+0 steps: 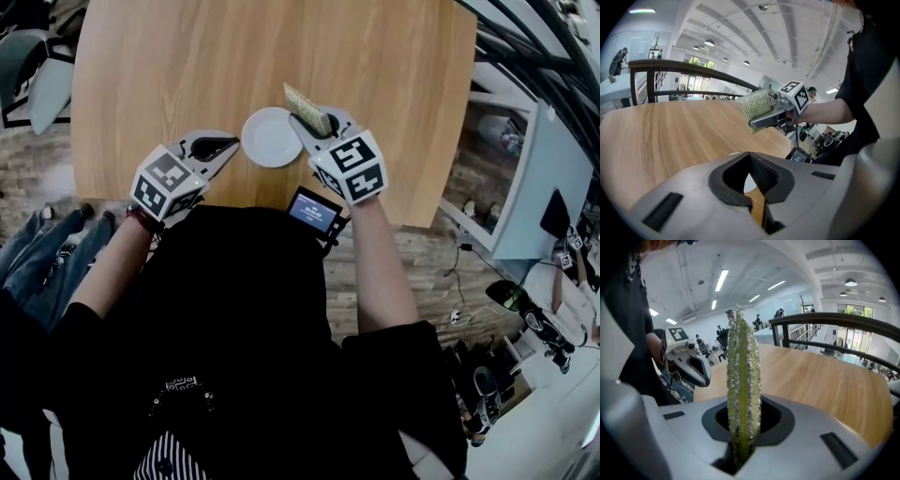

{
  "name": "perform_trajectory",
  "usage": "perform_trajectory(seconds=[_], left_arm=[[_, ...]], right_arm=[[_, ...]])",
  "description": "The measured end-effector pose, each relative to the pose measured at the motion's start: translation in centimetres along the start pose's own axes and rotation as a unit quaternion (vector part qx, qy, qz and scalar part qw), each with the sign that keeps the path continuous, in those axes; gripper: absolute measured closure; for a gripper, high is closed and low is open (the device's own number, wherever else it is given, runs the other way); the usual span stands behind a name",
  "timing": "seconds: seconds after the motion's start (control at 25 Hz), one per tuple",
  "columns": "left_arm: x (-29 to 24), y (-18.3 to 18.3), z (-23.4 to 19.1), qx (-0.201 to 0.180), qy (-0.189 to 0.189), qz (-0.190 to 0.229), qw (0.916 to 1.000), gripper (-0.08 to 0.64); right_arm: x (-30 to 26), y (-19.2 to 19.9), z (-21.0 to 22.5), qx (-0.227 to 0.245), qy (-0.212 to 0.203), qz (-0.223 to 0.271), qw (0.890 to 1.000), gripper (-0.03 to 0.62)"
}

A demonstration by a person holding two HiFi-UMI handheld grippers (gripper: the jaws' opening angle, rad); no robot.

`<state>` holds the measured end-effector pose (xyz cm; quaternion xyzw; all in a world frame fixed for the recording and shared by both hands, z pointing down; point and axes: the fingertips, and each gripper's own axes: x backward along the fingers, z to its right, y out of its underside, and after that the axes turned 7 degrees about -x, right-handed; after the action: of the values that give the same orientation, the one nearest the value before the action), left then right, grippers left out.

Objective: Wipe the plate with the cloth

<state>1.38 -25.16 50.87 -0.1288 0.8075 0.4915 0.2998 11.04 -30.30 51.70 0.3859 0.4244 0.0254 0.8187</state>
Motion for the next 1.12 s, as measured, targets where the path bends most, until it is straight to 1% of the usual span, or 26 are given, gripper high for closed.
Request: perform_trajectory(seconds=[0.08,0.16,0.28,0.36,0.44,0.52,0.64,0.76,0.84,0.92,1.12], left_arm=[[-1.3,0.3,-0.5,0.004,0.002,-0.003,1.0000,0.566],[-2.6,0.8,-0.8,0.002,0.004,-0.009,1.0000,0.566],[-3.9,2.5,-1.1,-0.005,0.000,-0.032,0.9995,0.566],[-4.6,3.5,-1.4,-0.006,0.000,-0.049,0.9988,0.566],[-5.3,4.5,-1.6,-0.019,0.002,-0.069,0.9974,0.566],[-5.6,5.9,-2.2,-0.040,-0.003,-0.093,0.9948,0.566],[-6.3,7.2,-3.5,-0.053,-0.010,-0.115,0.9919,0.566],[-8.1,8.1,-3.7,-0.070,0.004,-0.129,0.9891,0.566],[-9.3,9.2,-3.5,-0.081,0.015,-0.146,0.9858,0.566],[-10.0,10.0,-3.3,-0.084,0.021,-0.164,0.9826,0.566],[-10.8,11.8,-3.2,-0.092,0.033,-0.186,0.9776,0.566]], right_arm=[[-1.3,1.6,-0.2,0.013,0.000,-0.021,1.000,0.545],[-2.5,2.8,-0.4,0.011,-0.006,-0.031,0.999,0.545],[-4.3,5.1,-0.7,0.002,-0.019,-0.050,0.999,0.545],[-5.2,6.7,-0.4,0.005,-0.018,-0.071,0.997,0.545],[-5.7,7.9,-0.1,0.004,-0.018,-0.089,0.996,0.545],[-6.5,8.8,-0.2,0.006,-0.020,-0.103,0.994,0.545],[-7.8,10.0,0.5,0.031,-0.005,-0.132,0.991,0.545],[-9.5,11.5,1.5,0.052,0.006,-0.161,0.986,0.545],[-10.3,12.2,1.6,0.056,0.007,-0.170,0.984,0.545],[-10.8,12.4,1.2,0.058,0.005,-0.173,0.983,0.545],[-11.5,12.5,0.5,0.081,-0.001,-0.193,0.978,0.545]])
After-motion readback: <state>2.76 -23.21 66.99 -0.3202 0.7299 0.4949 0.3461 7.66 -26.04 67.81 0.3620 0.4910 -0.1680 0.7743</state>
